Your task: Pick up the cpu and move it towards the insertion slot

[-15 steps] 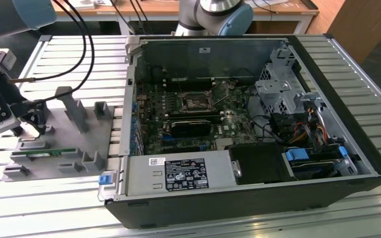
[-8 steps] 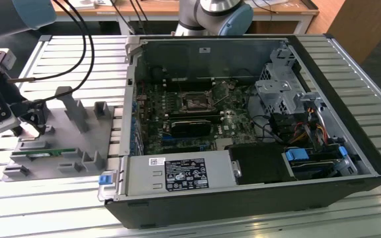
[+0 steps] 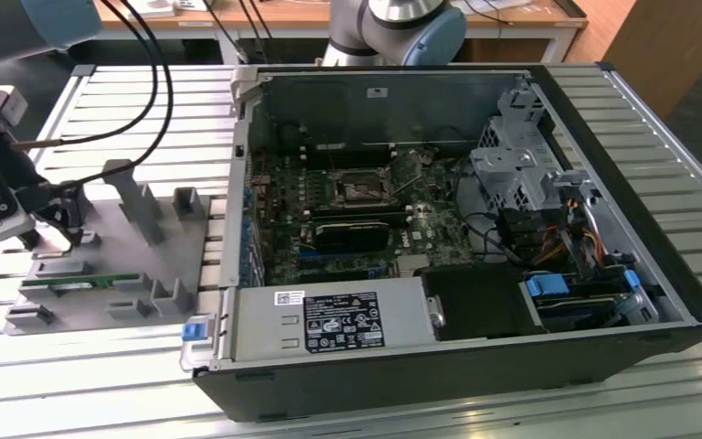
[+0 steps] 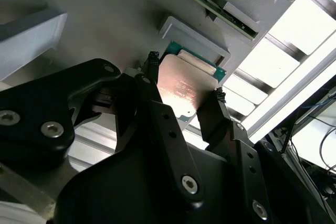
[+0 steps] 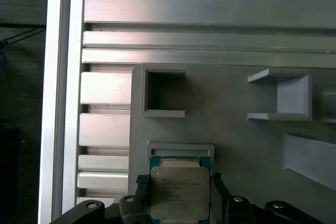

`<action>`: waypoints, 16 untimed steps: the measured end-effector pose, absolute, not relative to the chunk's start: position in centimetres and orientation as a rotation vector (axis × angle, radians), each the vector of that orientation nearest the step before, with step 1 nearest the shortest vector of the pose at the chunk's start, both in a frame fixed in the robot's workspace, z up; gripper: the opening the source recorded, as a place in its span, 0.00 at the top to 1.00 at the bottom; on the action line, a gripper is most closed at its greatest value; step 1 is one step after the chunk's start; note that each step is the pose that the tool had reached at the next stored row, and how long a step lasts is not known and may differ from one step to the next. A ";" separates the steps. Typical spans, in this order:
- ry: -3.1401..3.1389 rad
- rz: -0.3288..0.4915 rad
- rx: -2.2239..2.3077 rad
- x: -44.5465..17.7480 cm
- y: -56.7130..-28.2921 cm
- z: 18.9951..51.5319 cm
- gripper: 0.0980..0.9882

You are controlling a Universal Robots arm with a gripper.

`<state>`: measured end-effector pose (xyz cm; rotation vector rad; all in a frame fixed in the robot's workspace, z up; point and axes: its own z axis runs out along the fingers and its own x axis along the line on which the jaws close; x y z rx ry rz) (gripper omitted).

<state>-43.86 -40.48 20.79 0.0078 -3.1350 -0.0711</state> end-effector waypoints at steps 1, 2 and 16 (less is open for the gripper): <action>-3.135 -0.071 0.008 -43.9 -40.5 20.9 0.50; -3.135 -0.071 0.008 -43.9 -40.5 20.9 0.50; -3.135 -0.067 0.008 -43.9 -40.4 21.9 0.50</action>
